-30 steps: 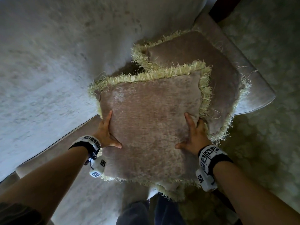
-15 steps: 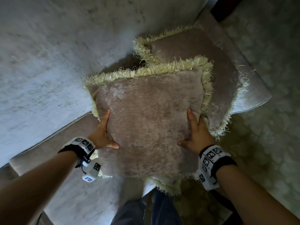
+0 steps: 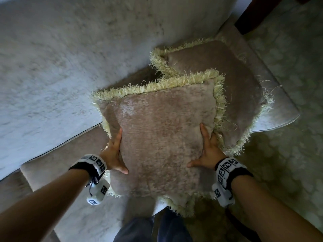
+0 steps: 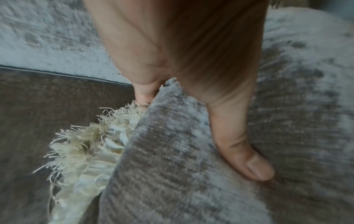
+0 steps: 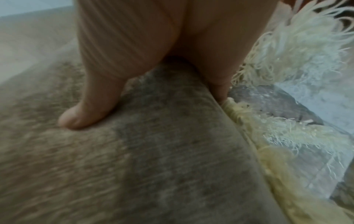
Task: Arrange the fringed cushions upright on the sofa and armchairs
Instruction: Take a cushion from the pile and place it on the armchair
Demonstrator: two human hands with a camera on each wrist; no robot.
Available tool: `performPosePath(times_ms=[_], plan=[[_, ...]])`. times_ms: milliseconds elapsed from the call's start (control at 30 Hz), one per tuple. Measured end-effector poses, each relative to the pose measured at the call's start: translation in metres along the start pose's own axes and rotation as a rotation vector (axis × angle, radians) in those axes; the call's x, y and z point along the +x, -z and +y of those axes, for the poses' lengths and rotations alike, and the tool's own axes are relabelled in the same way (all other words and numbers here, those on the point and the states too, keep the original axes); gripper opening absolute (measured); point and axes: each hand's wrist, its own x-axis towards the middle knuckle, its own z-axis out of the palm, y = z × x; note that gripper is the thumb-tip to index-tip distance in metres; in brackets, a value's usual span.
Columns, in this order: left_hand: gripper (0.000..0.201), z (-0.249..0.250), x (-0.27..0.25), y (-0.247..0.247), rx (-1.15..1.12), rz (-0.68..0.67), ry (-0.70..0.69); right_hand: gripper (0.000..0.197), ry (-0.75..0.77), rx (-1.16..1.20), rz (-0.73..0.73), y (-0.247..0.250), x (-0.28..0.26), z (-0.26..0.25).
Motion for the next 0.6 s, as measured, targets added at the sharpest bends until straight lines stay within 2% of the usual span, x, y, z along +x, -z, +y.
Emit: performPosePath(times_ms=[133,267,400,600], plan=[[0.167,0.013,0.004,-0.008,0.108,0.001,-0.023,0.146,0.055,-0.066,0.048,-0.001,0.003,0.003],[0.15,0.027,-0.01,-0.016,0.156,0.054,-0.034,0.136,0.137,-0.074,0.081,0.002,0.0,0.008],[0.148,0.04,-0.043,-0.023,0.072,0.176,-0.058,0.125,0.232,-0.088,0.084,0.014,-0.013,0.017],[0.15,0.061,-0.123,-0.048,0.063,0.368,-0.071,0.112,0.38,-0.142,0.114,0.031,-0.061,0.019]])
